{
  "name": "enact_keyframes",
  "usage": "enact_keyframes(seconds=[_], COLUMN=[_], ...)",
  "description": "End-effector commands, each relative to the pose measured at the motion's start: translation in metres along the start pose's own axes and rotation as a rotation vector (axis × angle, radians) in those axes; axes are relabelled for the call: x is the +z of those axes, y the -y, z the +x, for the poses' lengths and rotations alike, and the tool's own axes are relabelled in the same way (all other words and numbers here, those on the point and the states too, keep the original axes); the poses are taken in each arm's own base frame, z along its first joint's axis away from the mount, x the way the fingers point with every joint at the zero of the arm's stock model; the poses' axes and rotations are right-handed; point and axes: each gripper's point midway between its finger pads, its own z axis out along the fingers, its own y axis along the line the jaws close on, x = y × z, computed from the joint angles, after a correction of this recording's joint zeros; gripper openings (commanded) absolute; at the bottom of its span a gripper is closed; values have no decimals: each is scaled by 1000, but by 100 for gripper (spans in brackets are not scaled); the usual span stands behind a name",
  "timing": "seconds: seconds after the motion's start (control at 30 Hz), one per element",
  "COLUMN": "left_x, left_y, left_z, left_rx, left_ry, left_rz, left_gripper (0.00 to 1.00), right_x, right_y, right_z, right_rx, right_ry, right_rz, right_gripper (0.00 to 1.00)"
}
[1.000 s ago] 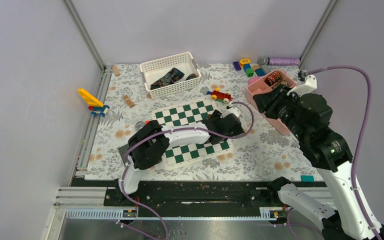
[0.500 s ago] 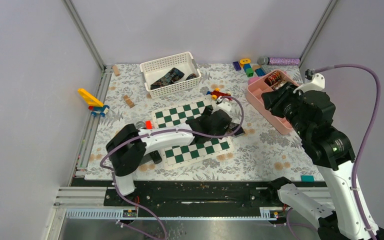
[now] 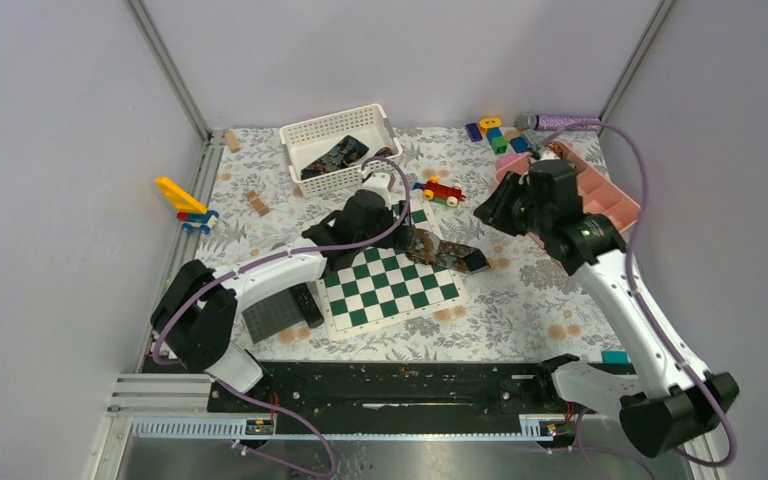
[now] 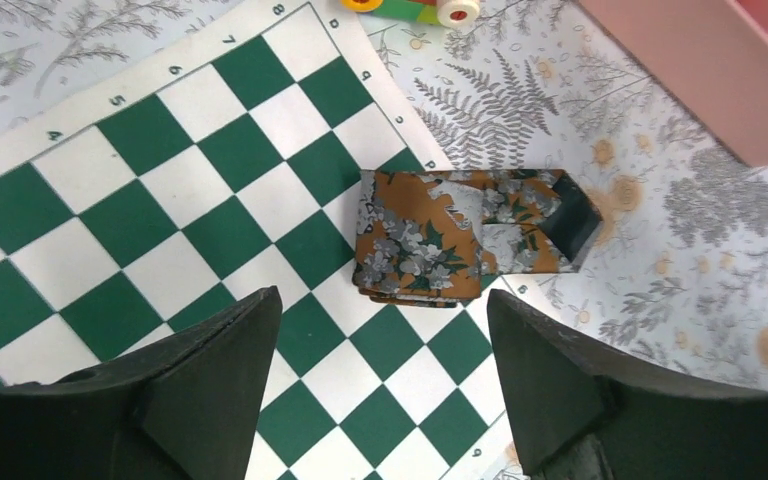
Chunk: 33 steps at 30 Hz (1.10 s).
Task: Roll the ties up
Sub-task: Roll the tie at the center of the board.
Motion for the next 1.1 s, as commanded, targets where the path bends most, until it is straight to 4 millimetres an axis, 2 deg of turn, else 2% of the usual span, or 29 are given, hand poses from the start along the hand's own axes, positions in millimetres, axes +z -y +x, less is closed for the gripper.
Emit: enact_keyframes(seconds=[0.0,0.07,0.17,0.4,0.67,1.07], left_x=[-6,-4,3,18,39,56], left_y=[19,19,18,12,11,6], left_z=[-19,-20,-14,-4,7,21], left_rx=[-121,-146,-154,-185,-213,-215], left_ry=[60,64,52,35,20,-20], left_rz=[189,236,251,246,265,255], left_gripper=[79,80,81,81,81,80], right_x=[41,62,89,133,164,180], right_y=[-10,-4,-5,-12,12,37], right_z=[32,54,75,118,135,147], right_rx=[76,108,143,101,100,88], right_ry=[-138,-204,-266,-372,-381,-387], right_rz=[-93,-97,-118,-104,9,115], right_gripper=[31,28,28,28,29,27])
